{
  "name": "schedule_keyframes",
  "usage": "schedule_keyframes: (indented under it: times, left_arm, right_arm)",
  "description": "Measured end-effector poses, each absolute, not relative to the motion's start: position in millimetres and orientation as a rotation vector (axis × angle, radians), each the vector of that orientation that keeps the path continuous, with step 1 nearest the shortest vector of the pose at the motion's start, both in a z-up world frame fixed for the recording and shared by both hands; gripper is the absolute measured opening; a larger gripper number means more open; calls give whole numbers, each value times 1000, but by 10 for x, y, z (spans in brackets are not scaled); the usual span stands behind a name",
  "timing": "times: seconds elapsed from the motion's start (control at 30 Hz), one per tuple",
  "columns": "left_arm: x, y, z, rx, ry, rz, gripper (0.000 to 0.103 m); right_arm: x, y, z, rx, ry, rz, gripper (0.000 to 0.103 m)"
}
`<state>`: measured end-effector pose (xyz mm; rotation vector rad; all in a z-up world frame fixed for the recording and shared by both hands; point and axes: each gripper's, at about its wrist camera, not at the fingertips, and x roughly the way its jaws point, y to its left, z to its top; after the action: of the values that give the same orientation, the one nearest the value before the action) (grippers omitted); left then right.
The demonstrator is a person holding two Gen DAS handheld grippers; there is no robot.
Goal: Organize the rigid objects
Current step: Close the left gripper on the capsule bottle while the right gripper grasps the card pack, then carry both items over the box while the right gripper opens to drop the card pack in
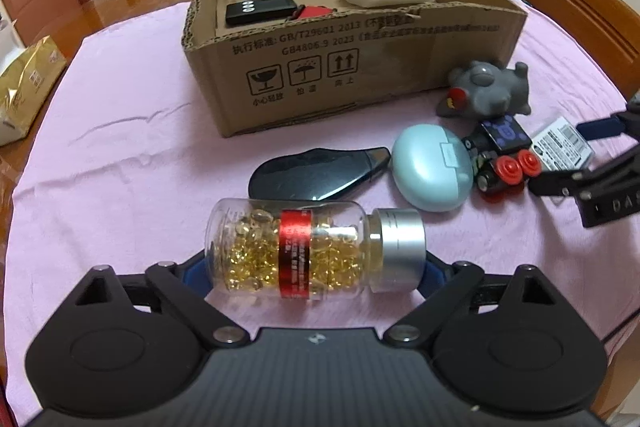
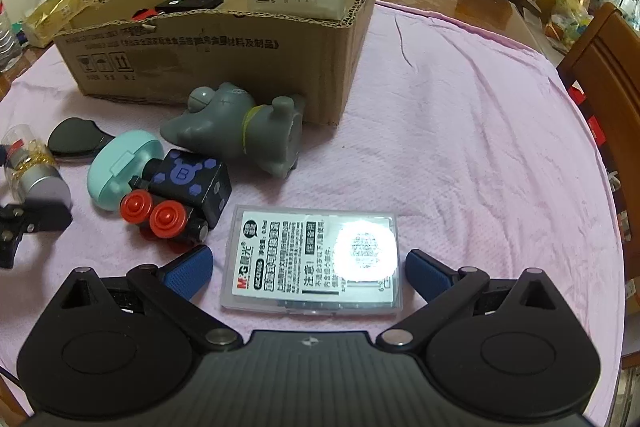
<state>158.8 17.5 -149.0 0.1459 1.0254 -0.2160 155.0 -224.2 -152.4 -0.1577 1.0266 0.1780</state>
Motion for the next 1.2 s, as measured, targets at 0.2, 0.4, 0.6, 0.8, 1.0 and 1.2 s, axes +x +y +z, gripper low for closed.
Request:
schedule_keyframes:
  times: [0.2,0.4,0.6,0.8,1.0,1.2]
  left_arm:
    - [1593,209,-1430,124,1023,-226,95]
    - [1607,198,-1369,129,1013,-236,95]
    - [1603,213,-1371,109,1021,-215,93]
    - [1595,171,-1347,135,1012,-201,94]
    - [1625,176,-1337,128,1020,-206,93]
    - [1643,179,-1325,130,1039,-222,93]
  right_arm:
    - [1592,-2210,-1534,-155,1036,166,103]
    - [1617,-2193,-1513,-167,1054,180,99]
    - [1623,-2320,-1480,-156,1057,167,92]
    - [1636,-2265,-1507,-162,1047,144,97]
    - [1653,-2265,-1489,-149,1053,135,93]
    - [1684,-2233,-1478,-166,1061,137,93]
